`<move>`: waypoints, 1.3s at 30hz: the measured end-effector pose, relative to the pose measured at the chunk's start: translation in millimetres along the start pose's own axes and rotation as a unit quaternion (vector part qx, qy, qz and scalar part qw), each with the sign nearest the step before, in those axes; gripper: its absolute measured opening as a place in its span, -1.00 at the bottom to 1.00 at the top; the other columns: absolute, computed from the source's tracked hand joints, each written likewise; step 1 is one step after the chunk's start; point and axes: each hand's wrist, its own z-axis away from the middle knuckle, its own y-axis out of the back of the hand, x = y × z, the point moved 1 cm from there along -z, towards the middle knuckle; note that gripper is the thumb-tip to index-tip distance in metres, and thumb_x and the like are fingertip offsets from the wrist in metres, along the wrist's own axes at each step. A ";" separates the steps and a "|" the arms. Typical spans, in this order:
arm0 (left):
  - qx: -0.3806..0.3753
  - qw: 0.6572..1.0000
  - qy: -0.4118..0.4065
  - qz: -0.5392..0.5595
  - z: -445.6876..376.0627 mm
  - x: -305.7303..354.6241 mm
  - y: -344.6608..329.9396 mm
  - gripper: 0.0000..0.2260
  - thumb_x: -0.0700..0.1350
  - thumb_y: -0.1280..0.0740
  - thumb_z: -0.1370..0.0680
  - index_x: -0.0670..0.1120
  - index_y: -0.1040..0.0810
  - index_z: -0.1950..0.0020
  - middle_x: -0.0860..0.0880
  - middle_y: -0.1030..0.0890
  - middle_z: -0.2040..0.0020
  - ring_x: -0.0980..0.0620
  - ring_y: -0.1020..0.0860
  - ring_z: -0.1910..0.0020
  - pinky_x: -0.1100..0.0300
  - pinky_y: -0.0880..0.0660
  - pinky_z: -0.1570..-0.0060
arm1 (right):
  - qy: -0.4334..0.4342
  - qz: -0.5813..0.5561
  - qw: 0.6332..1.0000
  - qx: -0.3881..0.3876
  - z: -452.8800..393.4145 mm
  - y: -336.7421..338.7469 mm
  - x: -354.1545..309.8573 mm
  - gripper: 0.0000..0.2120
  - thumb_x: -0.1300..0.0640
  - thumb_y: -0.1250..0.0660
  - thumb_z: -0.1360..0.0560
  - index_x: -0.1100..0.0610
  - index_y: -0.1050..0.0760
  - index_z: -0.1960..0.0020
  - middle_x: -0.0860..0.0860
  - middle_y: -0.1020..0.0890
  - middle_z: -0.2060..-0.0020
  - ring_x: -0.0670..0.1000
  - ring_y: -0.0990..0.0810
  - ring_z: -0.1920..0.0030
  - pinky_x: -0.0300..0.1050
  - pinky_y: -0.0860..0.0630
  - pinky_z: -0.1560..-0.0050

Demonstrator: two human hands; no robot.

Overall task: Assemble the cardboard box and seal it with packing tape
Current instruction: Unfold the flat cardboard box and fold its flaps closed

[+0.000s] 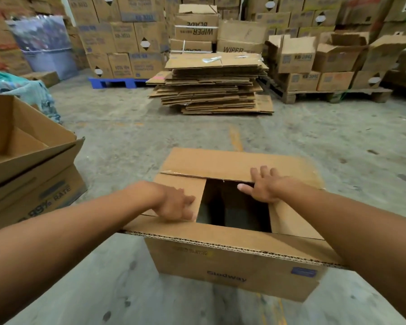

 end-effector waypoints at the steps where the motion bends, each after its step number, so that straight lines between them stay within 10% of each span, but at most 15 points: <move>1: -0.029 0.998 -0.027 0.039 15.4 4.2 10.3 -0.31 0.40 0.02 -0.53 0.12 -0.05 -0.59 0.03 -0.11 -0.60 -0.07 -0.12 -0.56 -0.08 -0.04 -0.51 | 0.016 0.005 1.000 -0.022 -3.6 8.7 -1.4 -0.12 -0.49 0.14 -0.47 0.01 0.18 -0.61 0.12 0.11 -0.60 0.24 0.06 -0.57 0.29 -0.03 -0.49; 5: -0.135 0.952 -0.193 0.195 76.4 16.1 25.4 -0.32 0.24 -0.36 -0.41 0.27 -0.25 -0.50 0.26 -0.36 -0.44 0.16 -0.34 -0.44 0.08 -0.24 -0.45 | 0.058 0.025 0.990 -0.128 -4.0 47.4 -23.5 -0.12 -0.49 0.23 -0.47 0.04 0.04 -0.61 0.11 -0.07 -0.59 0.21 -0.07 -0.56 0.22 -0.07 -0.49; 8: 0.071 0.975 -0.169 0.125 71.7 2.0 29.8 -0.48 0.09 -0.46 -0.46 0.22 -0.43 -0.39 0.18 -0.61 -0.22 0.13 -0.58 -0.16 0.06 -0.49 -0.23 | 0.043 -0.052 0.977 -0.203 4.0 76.3 -43.7 -0.12 -0.46 0.23 -0.49 0.09 -0.12 -0.59 0.09 -0.23 -0.55 0.18 -0.23 -0.51 0.16 -0.19 -0.43; 13: 0.366 0.930 0.002 0.008 34.7 -38.0 31.2 -0.48 0.23 -0.34 -0.48 0.18 -0.36 -0.42 0.06 -0.56 -0.31 -0.02 -0.52 -0.24 0.01 -0.45 -0.20 | 0.047 -0.093 0.979 -0.173 0.9 110.0 -61.3 -0.15 -0.50 0.10 -0.47 0.09 -0.37 -0.45 0.12 -0.47 -0.34 0.19 -0.45 -0.34 0.20 -0.33 -0.40; 19: 0.311 0.935 0.136 0.103 -22.4 -75.4 -42.4 -0.42 0.34 0.02 -0.57 0.19 -0.08 -0.56 0.02 -0.18 -0.58 -0.08 -0.14 -0.54 -0.12 -0.10 -0.45 | 0.100 -0.121 0.986 -0.059 -3.7 71.6 -31.8 -0.49 -0.23 -0.03 -0.62 0.12 -0.52 -0.24 0.13 -0.61 -0.24 0.09 -0.56 0.00 -0.01 -0.38 -0.13; 24: 0.317 0.906 0.209 0.189 -17.6 -111.9 -57.3 -0.44 0.33 0.12 -0.58 0.23 -0.03 -0.57 0.11 -0.02 -0.61 -0.21 0.02 -0.57 -0.23 -0.03 -0.47 | 0.065 -0.133 0.983 0.107 10.7 -4.6 -4.0 -0.39 -0.36 0.14 -0.56 -0.17 -0.10 -0.54 -0.16 -0.07 -0.58 0.08 -0.06 -0.55 0.37 -0.06 -0.41; 29: 0.364 0.885 0.222 0.185 -6.1 -112.1 -43.7 -0.45 0.29 0.07 -0.59 0.17 -0.10 -0.57 0.07 -0.08 -0.61 -0.21 -0.06 -0.56 -0.19 -0.16 -0.45 | 0.109 -0.164 0.961 0.195 -3.0 20.1 6.9 -0.38 -0.30 0.04 -0.59 -0.06 -0.12 -0.58 -0.05 -0.10 -0.59 0.08 -0.04 -0.56 0.13 -0.10 -0.51; 39: 0.410 0.878 0.200 0.144 -8.5 -131.1 -24.6 -0.45 0.26 0.04 -0.60 0.11 -0.15 -0.57 -0.05 -0.13 -0.60 -0.30 -0.11 -0.53 -0.18 -0.09 -0.48 | 0.036 -0.137 0.970 0.199 -7.1 36.2 -4.7 -0.36 -0.34 0.14 -0.55 -0.14 -0.02 -0.58 -0.05 -0.01 -0.60 0.17 0.07 -0.58 0.32 0.08 -0.47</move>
